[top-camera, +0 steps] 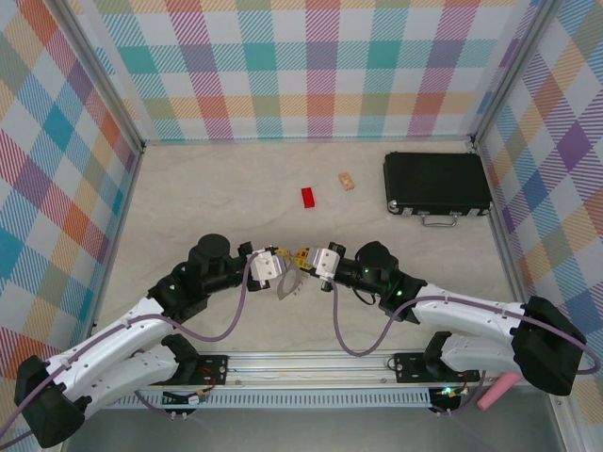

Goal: Put the keys on the keyring

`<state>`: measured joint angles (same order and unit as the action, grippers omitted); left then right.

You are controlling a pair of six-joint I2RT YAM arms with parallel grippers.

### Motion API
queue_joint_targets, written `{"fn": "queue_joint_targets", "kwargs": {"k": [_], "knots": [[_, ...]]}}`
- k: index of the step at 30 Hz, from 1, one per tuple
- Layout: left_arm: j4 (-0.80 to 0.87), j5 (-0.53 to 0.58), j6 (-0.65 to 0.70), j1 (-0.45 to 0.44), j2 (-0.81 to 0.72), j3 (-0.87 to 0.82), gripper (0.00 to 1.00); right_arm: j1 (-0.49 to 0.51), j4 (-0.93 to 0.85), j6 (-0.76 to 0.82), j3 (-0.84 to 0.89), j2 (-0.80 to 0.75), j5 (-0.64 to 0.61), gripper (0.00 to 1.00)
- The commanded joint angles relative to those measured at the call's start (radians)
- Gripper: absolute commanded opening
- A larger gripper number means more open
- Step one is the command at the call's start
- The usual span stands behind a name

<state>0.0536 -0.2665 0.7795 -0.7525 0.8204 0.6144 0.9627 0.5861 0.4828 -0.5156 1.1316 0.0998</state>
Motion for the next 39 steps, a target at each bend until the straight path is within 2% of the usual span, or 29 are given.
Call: {"fn": "queue_joint_targets", "kwargs": {"k": [1, 11, 20, 27, 39], "knots": [[0.0, 0.01, 0.013, -0.014, -0.013, 0.017, 0.0, 0.005, 0.055, -0.017, 0.005, -0.008, -0.022, 0.0], [-0.031, 0.032, -0.003, -0.014, -0.052, -0.013, 0.0, 0.005, 0.058, -0.022, 0.006, -0.009, -0.025, 0.0], [-0.039, 0.034, 0.006, -0.014, -0.036, -0.007, 0.0, 0.005, 0.052, -0.036, 0.003, -0.015, 0.035, 0.0], [-0.043, 0.025, 0.081, -0.015, -0.027, -0.027, 0.0, 0.005, 0.064, -0.035, 0.01, -0.014, 0.02, 0.0], [-0.046, 0.018, 0.089, -0.015, -0.03, -0.028, 0.0, 0.005, 0.057, -0.033, 0.008, -0.012, 0.023, 0.0]]}}
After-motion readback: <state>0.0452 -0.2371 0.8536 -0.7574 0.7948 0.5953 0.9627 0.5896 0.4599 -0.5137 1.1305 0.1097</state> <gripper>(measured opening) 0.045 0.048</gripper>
